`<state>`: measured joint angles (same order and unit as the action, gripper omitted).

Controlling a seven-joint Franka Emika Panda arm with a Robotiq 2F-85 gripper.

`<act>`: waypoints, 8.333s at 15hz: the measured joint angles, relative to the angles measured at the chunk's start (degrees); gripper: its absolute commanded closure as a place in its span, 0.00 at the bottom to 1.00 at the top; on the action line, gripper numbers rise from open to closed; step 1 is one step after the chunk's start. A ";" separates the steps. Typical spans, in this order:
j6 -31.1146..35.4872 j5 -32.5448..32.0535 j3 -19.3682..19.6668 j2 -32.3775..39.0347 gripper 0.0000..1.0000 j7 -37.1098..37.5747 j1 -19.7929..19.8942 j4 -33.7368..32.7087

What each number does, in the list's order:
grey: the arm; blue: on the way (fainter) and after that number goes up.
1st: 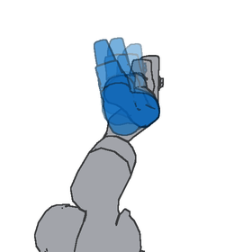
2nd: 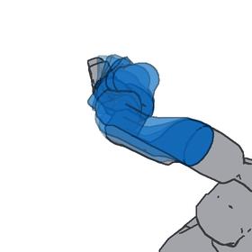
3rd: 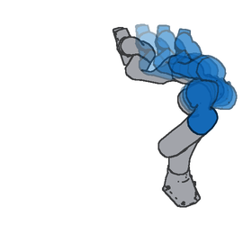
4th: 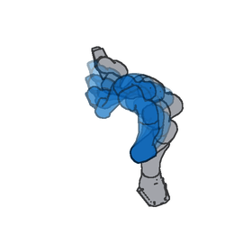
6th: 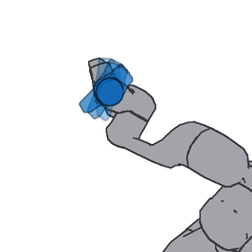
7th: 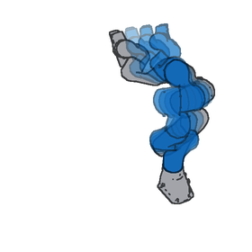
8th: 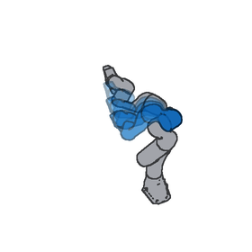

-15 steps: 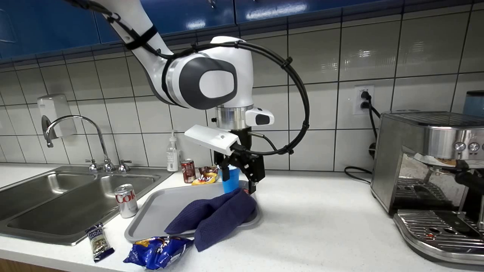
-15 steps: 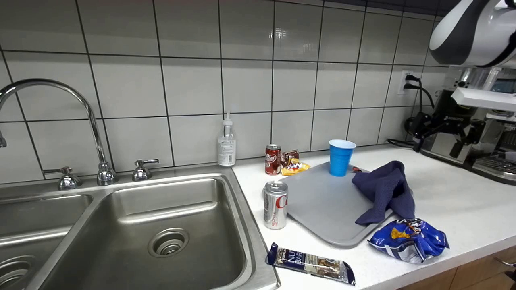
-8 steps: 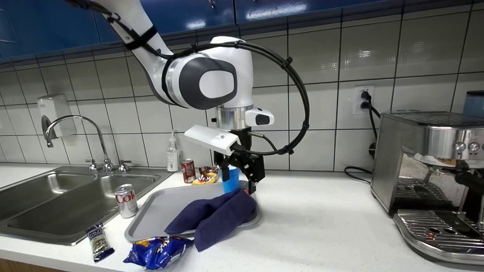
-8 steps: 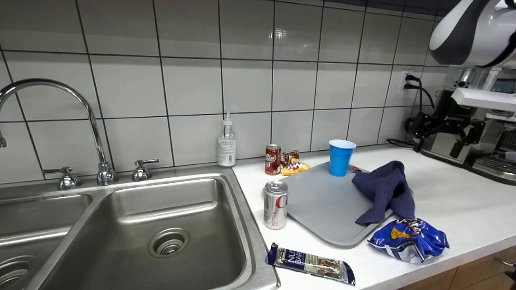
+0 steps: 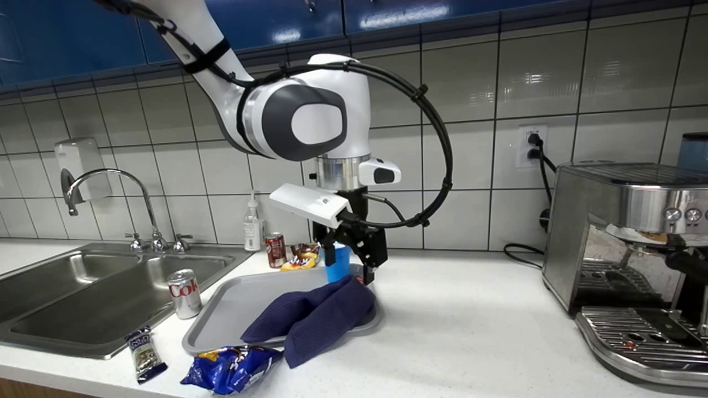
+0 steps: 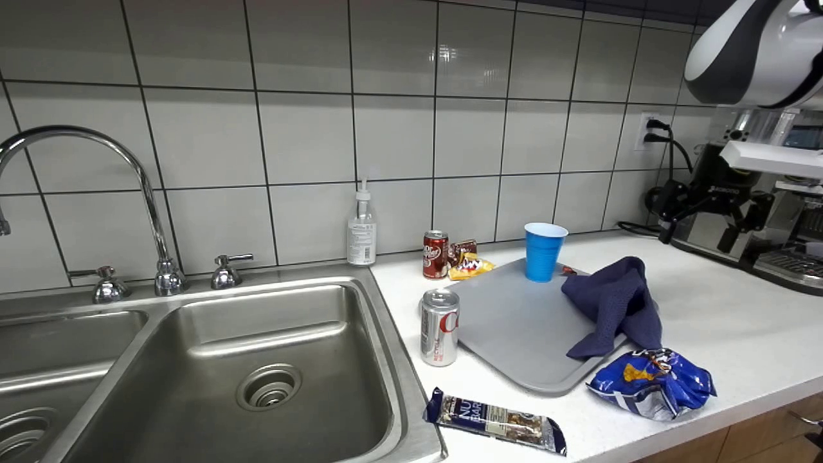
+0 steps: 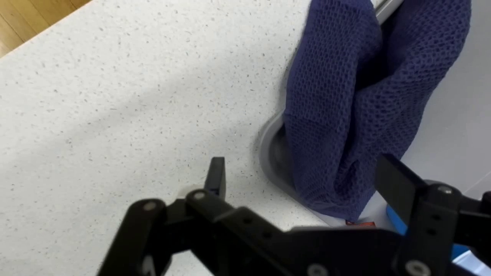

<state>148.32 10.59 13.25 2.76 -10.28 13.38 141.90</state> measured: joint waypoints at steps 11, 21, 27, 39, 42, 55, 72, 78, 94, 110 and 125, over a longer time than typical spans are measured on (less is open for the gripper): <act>-0.15 -1.60 -1.45 -3.79 0.00 5.96 -2.85 6.24; -3.55 -9.06 -5.38 -9.75 0.00 22.19 -4.48 13.97; -5.86 -9.06 -7.67 -11.89 0.00 26.29 -5.55 16.57; -5.77 -8.27 -10.34 -11.85 0.00 27.70 -9.34 17.09; -5.77 -8.22 -10.35 -11.85 0.00 27.70 -9.58 17.08; -1.39 -8.21 -11.37 -6.54 0.00 27.82 -10.87 17.09; 5.33 -8.25 -11.84 1.19 0.00 32.35 -13.22 16.47; 5.91 -8.95 -11.37 1.45 0.00 36.00 -13.22 16.26; 6.59 -10.58 -9.38 1.70 0.69 41.91 -13.22 16.22; 6.35 -10.69 -9.31 1.42 1.00 42.36 -13.22 16.26; 2.68 -10.03 -9.87 -8.19 1.00 40.05 -13.22 16.45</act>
<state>151.00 0.56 3.37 -5.43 29.77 0.16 158.35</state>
